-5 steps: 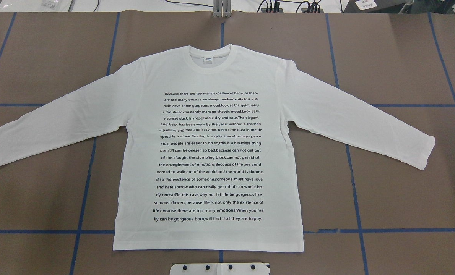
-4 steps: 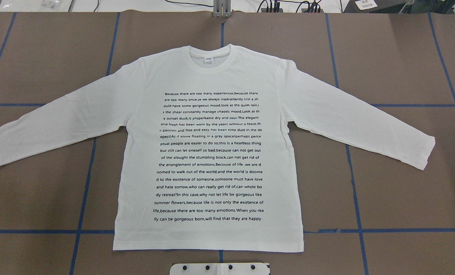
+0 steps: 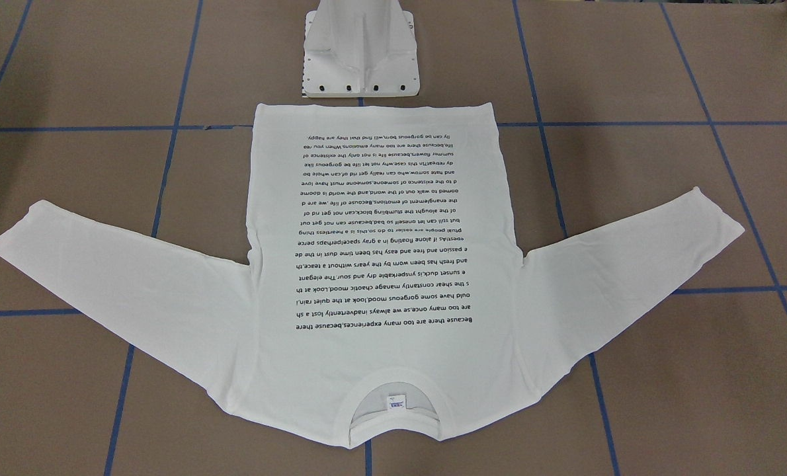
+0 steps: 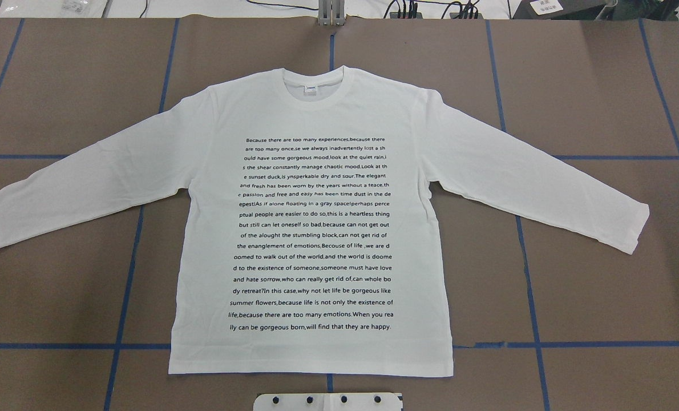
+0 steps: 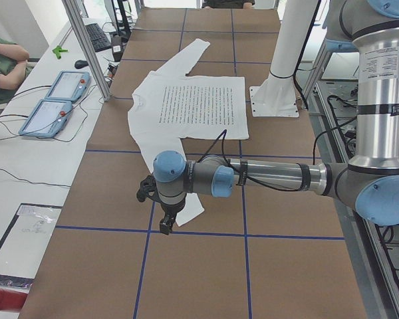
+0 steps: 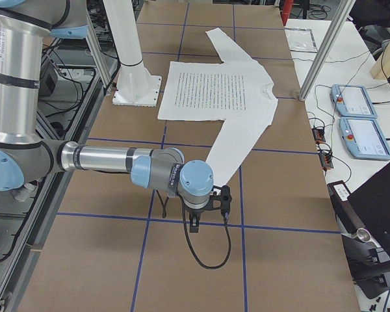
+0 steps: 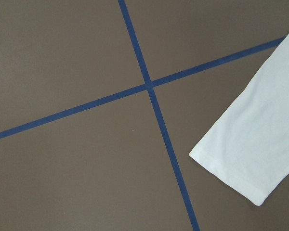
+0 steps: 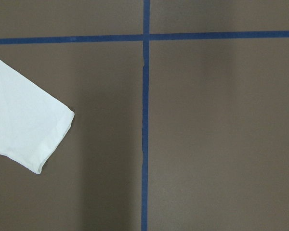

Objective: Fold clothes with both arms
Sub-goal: 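Move the right gripper toward the sleeve nearest it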

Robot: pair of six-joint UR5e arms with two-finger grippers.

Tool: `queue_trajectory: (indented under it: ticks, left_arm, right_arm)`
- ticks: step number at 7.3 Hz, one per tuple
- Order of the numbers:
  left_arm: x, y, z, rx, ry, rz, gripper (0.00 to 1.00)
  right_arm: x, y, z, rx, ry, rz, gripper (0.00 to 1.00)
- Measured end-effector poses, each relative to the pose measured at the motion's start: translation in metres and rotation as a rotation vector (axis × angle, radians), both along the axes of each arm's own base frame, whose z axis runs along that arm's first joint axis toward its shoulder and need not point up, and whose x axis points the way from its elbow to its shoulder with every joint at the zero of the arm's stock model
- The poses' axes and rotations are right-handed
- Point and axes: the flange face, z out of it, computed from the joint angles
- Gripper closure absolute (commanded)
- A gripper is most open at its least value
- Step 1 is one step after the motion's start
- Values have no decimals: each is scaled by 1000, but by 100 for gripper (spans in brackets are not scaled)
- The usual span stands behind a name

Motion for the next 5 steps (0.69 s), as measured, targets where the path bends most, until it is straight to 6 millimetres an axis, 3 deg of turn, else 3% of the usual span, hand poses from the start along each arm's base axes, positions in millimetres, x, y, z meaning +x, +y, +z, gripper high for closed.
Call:
queue_trajectory:
  ticks: [1,3,5]
  left_arm:
    - [1,-6,-5,12,0,-2,0]
    - [4,-24,-24,58,4,-1,0]
    - [9,-32,-36,100,59,-1,0]
  right_arm:
    - [-3,-9,-12,10,4,5,0]
    - [-25,-55,-48,-28,-9,55,0]
    - [-73,-91,-60,-1,-37,35,0]
